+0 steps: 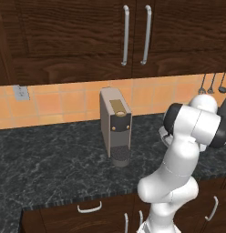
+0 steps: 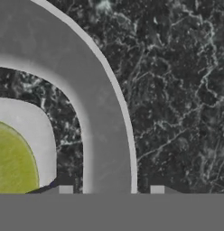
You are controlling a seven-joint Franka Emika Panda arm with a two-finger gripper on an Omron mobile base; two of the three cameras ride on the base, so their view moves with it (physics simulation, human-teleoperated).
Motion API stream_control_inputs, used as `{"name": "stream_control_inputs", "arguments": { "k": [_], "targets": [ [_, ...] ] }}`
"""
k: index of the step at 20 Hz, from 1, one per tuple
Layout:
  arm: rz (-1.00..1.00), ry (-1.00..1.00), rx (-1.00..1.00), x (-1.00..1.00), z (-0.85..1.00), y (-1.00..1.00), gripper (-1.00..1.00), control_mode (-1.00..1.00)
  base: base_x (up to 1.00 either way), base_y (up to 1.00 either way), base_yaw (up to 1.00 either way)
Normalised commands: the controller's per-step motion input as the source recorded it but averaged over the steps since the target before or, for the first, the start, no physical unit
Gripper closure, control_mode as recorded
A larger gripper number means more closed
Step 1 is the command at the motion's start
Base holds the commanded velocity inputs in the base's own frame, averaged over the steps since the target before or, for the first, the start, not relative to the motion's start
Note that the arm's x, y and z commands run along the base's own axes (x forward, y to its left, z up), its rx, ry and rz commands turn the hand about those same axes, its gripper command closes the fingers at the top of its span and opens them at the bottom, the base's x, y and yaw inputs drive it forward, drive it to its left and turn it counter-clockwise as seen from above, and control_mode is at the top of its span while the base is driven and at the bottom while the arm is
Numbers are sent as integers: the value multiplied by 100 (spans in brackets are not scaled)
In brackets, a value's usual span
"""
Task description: Take the meat container that has the shrimp and place it on the second highest rack of the freezer. Then take the vegetable container that has the lemon wedge and garlic and place it on the highest rack of the freezer.
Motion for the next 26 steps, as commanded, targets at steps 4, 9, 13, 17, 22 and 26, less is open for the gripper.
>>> {"name": "stream_control_inputs", "arguments": {
  "k": [4, 9, 13, 17, 22, 26],
  "targets": [
    [0, 0, 0, 0, 0, 0, 100, -100, 0, 0, 0],
    [0, 0, 0, -7, 0, 0, 100, -100, 0, 0, 0],
    [-2, -15, 1, -61, 34, 0, 100, -100, 0, 0, 0],
    [-5, -18, 3, -81, 65, 0, 100, -100, 0, 0, 0],
    [-7, -14, 4, -76, 51, 14, 100, -100, 0, 0, 0],
    [-5, -3, 0, -18, 77, 63, 100, -100, 0, 0, 0]
  ]
}}
